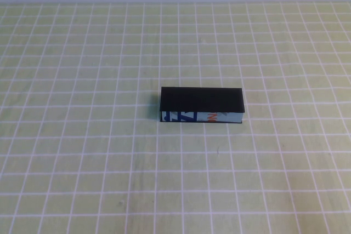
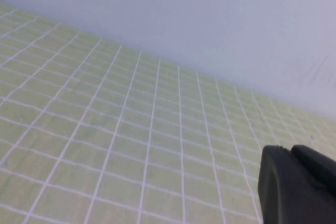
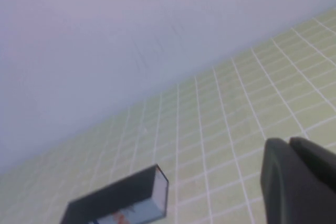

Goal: Take glasses out of glasses case

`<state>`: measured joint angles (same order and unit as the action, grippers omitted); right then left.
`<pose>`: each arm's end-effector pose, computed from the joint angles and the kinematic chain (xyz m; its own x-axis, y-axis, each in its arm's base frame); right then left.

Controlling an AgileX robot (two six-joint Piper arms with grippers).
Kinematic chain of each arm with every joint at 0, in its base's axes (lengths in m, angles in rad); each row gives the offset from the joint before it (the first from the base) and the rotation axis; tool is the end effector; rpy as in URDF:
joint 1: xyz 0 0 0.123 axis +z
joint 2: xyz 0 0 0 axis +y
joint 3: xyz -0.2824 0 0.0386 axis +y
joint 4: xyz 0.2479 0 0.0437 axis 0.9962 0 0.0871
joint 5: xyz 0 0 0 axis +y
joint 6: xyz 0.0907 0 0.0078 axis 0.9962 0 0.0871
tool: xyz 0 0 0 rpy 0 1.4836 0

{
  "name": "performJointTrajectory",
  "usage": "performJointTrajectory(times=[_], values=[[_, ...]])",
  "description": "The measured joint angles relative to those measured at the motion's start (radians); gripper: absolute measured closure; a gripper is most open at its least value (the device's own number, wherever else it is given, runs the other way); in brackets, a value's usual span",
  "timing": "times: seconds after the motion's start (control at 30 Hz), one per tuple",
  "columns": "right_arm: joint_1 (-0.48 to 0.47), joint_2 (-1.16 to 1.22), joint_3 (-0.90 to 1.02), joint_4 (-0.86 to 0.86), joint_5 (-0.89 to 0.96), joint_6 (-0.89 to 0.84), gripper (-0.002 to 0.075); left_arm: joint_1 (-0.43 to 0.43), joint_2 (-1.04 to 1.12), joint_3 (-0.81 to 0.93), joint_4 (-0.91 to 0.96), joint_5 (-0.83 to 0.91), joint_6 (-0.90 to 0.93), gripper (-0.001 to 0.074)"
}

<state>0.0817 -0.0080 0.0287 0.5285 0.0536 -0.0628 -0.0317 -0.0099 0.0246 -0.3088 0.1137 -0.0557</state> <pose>0.0566 0.0072 0.1996 -0.0307 0.4473 -0.8939 -0.1060 0.8878 0.4479 0.0565 -0.0050 0.1955 -0.0570 -0.3529 -0.9339 0.0491 0.9333 -0.3557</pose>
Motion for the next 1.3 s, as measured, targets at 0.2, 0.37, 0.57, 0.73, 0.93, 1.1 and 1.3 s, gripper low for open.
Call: performJointTrajectory(times=[0.2,0.37,0.57,0.73,0.93,1.1,1.3], values=[[0.0,0.0,0.0,0.107,-0.078,0.002,0.0743,0.0,0.002,0.0,-0.135,-0.036,-0.071,0.0739],[0.0,0.024,-0.033,0.149,0.021,0.003,0.0743,-0.015,0.139,-0.065,-0.199,0.066,-0.088,0.0739],[0.0,0.284,-0.212,0.12,0.164,-0.024,0.0743,-0.053,0.493,-0.295,-0.243,0.223,0.113,0.0739],[0.0,0.491,-0.385,0.098,0.379,-0.138,0.0743,-0.061,0.779,-0.496,-0.378,0.38,0.387,0.0739],[0.0,0.693,-0.533,0.047,0.614,-0.179,0.0743,-0.061,1.059,-0.709,-0.524,0.523,0.65,0.0739],[0.0,0.859,-0.642,0.005,0.747,-0.218,0.0743,-0.061,1.299,-0.922,-0.563,0.633,0.734,0.0739],[0.048,1.044,-0.747,-0.005,0.814,-0.246,0.0743,-0.075,1.544,-1.189,-0.594,0.724,0.803,0.0739]])
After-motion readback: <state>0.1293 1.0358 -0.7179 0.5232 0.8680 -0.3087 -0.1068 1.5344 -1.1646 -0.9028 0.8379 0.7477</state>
